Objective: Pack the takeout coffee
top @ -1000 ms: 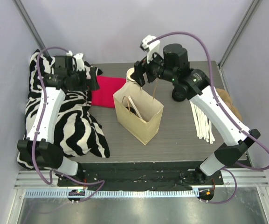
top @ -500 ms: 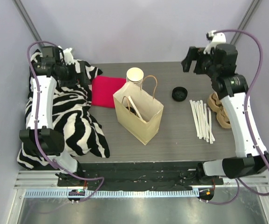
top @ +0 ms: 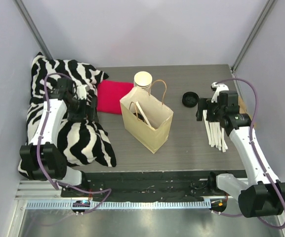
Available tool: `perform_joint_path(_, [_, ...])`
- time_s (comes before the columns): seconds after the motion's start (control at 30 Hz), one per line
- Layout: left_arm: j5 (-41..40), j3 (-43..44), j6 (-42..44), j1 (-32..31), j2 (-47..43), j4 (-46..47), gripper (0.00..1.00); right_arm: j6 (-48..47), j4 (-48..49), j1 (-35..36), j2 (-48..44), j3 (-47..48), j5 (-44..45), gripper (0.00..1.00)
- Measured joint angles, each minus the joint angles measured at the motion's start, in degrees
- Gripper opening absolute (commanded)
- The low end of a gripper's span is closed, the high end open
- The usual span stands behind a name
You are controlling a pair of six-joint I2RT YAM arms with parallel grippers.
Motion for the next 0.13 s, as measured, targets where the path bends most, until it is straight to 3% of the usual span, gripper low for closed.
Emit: perform_joint_path(0.13, [-1.3,-4.6,1.4,-0.5,-3.5,1.2,1.00,0.0,-0.1,0.0,0.0,-1.9,-0.2,0.98])
